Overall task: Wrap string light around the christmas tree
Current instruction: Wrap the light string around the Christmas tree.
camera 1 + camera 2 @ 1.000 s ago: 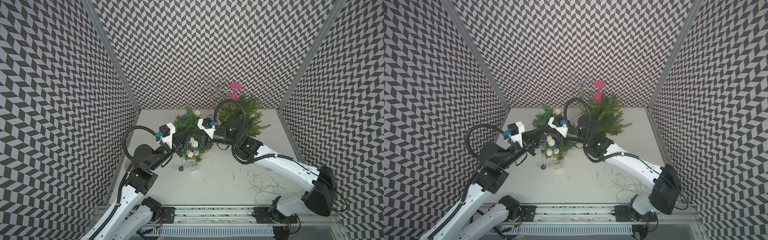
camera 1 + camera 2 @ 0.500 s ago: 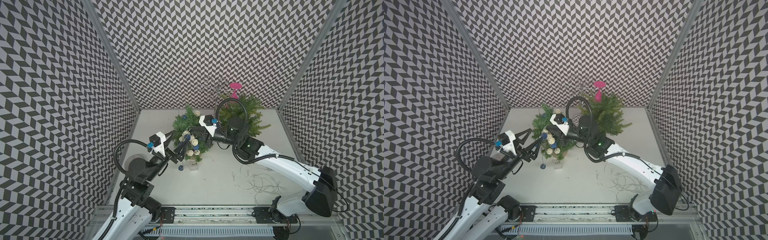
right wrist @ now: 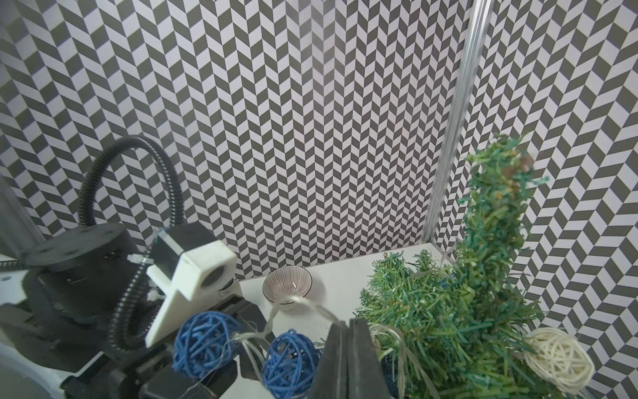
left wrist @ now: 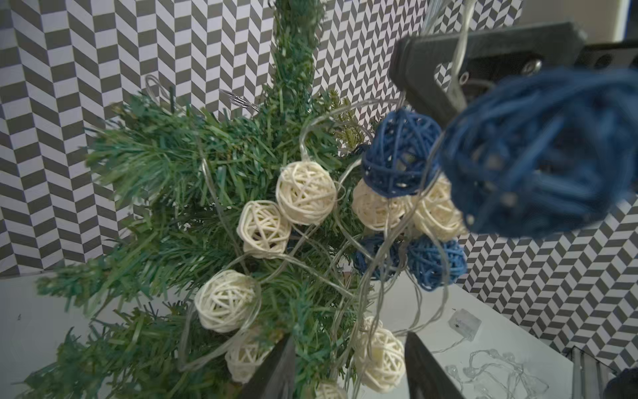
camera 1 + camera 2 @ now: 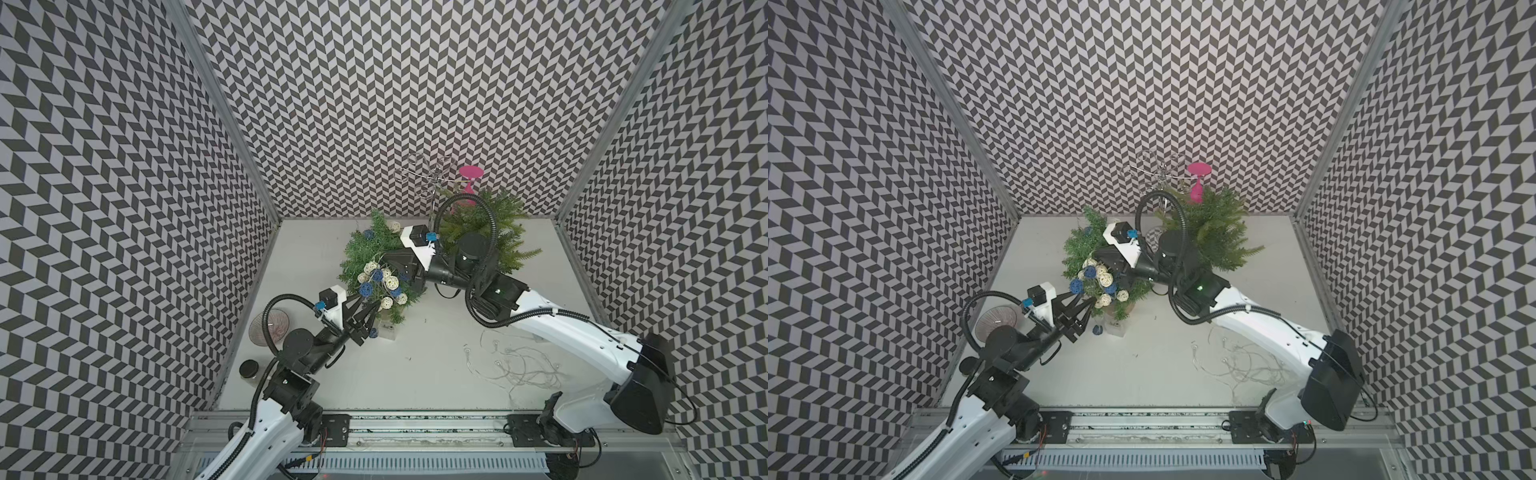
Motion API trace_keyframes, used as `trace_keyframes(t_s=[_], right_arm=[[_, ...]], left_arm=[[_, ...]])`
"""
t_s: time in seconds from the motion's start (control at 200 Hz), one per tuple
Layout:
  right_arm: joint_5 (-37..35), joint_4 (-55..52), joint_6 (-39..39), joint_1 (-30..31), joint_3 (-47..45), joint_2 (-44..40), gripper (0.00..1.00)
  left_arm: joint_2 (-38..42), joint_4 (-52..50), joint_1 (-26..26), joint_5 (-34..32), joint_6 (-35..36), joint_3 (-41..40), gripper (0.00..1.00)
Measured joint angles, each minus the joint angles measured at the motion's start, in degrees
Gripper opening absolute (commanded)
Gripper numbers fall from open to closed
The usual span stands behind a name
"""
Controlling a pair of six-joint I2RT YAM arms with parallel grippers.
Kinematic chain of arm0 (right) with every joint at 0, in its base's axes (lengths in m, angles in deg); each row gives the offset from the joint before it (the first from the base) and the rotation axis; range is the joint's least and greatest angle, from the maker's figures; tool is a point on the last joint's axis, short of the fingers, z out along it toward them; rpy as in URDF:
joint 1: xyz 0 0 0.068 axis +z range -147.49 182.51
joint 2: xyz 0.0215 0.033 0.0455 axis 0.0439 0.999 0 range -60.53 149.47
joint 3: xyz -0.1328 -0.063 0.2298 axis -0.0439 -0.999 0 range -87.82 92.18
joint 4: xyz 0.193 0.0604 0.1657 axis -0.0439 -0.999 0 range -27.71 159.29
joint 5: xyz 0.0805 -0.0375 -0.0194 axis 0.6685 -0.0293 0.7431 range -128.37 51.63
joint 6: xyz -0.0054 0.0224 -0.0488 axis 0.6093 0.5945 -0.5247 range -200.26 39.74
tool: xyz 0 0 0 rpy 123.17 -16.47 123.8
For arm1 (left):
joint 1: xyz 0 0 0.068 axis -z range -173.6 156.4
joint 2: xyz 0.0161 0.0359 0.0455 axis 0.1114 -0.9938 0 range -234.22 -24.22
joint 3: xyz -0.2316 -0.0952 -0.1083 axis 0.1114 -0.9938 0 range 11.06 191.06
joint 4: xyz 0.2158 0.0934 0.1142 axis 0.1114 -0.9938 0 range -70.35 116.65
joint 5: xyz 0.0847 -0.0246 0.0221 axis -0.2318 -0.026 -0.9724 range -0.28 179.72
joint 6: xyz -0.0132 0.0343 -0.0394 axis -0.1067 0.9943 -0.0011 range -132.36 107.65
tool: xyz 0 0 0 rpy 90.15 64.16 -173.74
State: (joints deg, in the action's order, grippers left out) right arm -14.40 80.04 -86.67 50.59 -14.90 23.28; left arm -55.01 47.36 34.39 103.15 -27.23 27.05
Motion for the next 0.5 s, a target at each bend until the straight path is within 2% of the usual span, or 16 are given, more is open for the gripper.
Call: trace_keyframes(t_s=[0.085, 0.19, 0.265, 0.325, 0.37, 0.501], right_arm=[[0.0, 0.0, 0.1, 0.0, 0.0, 0.0, 0.00], [0.0, 0.0, 0.1, 0.0, 0.0, 0.0, 0.00], [0.0, 0.0, 0.1, 0.0, 0.0, 0.0, 0.00], [0.0, 0.0, 0.1, 0.0, 0.0, 0.0, 0.00], [-0.1, 0.0, 0.1, 0.0, 0.0, 0.0, 0.00], [-1.6, 0.0, 0.0, 0.0, 0.0, 0.0, 0.00]], left_arm=[[-3.8, 2.3, 0.0, 0.8, 0.3, 0.0, 0.40], [-7.1, 3.8, 0.2, 1.0, 0.1, 0.3, 0.20], [-7.7, 4.1, 0.7, 0.2, 0.4, 1.3, 0.09], [-7.4, 4.2, 0.9, -0.5, 0.5, 2.2, 0.09], [-6.7, 4.1, 0.9, -0.9, 0.5, 2.7, 0.00], [-1.3, 2.1, 0.9, -2.1, 0.0, 2.8, 0.00]])
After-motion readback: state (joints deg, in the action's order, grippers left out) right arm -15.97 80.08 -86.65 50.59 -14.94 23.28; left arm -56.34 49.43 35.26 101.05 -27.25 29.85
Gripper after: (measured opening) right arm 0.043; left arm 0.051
